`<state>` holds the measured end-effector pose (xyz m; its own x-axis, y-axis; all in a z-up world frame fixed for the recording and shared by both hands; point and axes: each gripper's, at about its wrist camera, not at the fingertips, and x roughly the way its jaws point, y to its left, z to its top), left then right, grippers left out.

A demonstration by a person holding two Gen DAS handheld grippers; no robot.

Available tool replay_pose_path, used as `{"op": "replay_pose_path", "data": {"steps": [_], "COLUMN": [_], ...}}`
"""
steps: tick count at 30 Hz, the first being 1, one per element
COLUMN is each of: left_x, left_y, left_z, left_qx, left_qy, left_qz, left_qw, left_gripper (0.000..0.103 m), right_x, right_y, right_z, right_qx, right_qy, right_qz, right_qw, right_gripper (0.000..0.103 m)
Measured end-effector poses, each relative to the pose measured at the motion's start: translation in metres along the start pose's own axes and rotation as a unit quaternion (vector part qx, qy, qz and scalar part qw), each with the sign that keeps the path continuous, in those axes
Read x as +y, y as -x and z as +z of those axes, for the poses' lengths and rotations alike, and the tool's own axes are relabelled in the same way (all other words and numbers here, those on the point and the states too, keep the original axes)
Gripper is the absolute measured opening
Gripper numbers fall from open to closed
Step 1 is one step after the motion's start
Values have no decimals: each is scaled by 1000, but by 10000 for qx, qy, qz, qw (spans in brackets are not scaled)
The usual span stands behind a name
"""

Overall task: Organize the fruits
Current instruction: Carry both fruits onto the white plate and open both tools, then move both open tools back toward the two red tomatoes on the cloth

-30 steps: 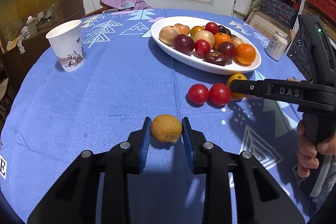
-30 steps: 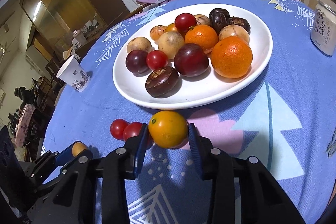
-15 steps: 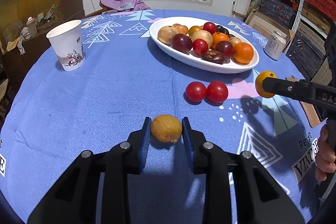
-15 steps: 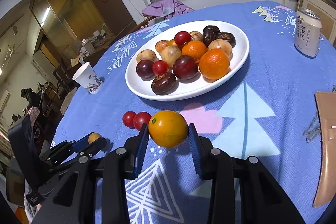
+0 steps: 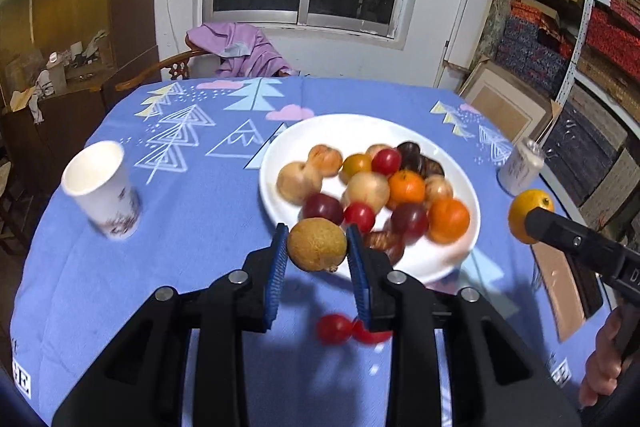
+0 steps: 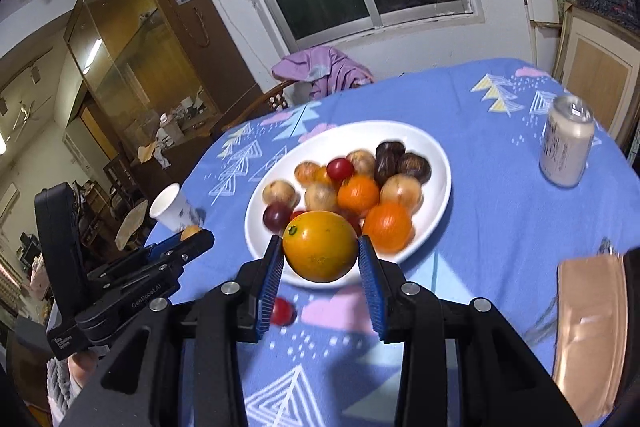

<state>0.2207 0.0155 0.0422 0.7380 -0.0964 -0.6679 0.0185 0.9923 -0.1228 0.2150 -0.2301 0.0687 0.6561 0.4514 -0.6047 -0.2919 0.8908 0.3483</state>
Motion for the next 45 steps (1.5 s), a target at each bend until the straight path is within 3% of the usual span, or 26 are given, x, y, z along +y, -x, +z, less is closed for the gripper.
{"op": "replay_pose_path", "data": {"steps": [10,19,22,24,27,31,35,39,42,45], "left_x": [-20,-16,-18,-18,-15,-6,6,22,32,35], "left_y": [-76,-123,-124,-121,-109,-76,-32,7,26,34], "left_z": [44,46,46,46,47,44,24,-21,-58,-85], "left_qx": [290,535,471,444,324,163,-39,-36,-41,-21], "left_qy": [21,66,14,52,84,179,125,162,202,129], "left_qz": [17,8,29,-40,-20,-45,253,454,605,793], "left_qw": [9996,9985,9989,9990,9994,9997,9996,9988,9980,9968], "left_gripper": [29,29,35,45,45,46,60,62,62,62], "right_x": [-38,-56,-57,-58,-60,-42,-15,7,12,12], "right_y": [-51,-80,-87,-88,-81,-43,3,41,43,23], "right_z": [31,34,34,34,37,46,40,5,-30,-67], "right_qx": [191,398,493,521,440,28,-302,-619,-611,-196], "right_qy": [-209,-253,-262,-293,-387,-305,-79,166,293,457], "right_qz": [-295,-437,-496,-508,-433,-176,163,191,-23,-359], "right_qw": [9992,9979,9972,9969,9973,9994,9994,9978,9977,9981], "right_gripper": [39,39,39,39,43,43,47,60,60,60]}}
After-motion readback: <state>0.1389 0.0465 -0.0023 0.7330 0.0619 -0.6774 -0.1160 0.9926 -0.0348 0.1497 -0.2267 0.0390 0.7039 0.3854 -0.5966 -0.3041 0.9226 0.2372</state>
